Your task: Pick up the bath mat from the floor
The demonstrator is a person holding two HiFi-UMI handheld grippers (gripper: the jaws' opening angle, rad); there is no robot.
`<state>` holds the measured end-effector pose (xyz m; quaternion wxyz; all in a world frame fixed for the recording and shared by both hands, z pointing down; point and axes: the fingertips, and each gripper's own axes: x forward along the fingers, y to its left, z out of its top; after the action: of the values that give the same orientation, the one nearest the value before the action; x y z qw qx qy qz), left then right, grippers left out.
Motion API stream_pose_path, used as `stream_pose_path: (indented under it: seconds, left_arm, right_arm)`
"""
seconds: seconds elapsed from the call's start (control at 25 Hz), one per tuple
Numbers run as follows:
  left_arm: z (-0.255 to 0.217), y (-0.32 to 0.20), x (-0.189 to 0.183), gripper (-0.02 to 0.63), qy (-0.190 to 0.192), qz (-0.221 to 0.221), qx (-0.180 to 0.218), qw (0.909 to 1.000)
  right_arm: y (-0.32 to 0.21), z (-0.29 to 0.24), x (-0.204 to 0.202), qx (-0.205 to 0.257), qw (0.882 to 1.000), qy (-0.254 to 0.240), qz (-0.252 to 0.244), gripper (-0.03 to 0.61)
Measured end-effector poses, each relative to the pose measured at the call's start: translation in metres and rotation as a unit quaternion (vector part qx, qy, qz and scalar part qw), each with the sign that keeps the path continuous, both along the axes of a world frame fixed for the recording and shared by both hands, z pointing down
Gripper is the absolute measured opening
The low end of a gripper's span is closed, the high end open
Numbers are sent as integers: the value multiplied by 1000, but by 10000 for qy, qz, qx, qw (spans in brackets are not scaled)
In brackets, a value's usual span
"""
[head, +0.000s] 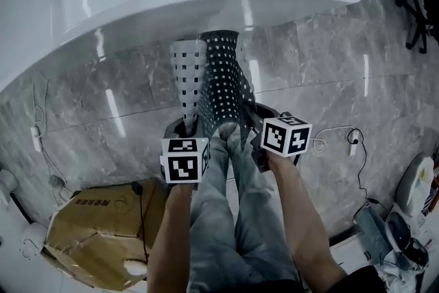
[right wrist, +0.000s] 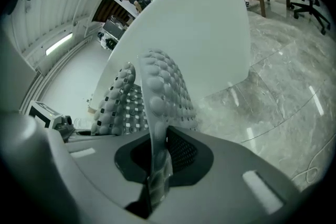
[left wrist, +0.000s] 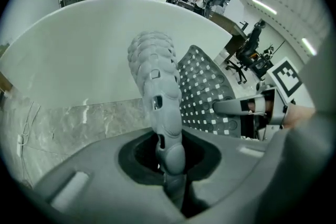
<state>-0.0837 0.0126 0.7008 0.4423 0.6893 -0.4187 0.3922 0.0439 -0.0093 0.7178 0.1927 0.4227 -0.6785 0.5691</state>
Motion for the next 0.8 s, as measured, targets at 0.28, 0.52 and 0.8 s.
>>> stream_pose_path:
  seconds: [0.28,0.52,0.8]
  left_arm:
    - [-72,-10,20,40,107,62,320,9994]
    - [-151,-10,35,40,191,175,726,9970]
    - [-237,0,63,41,261,332,1125,9928]
  right_arm:
    - [-6,-82,-15,279,9996,34,43,20]
    - [-9,-164,-12,587,9980,-99,230,20]
    - [-14,-258,-7,1036,9941,-316,84,21]
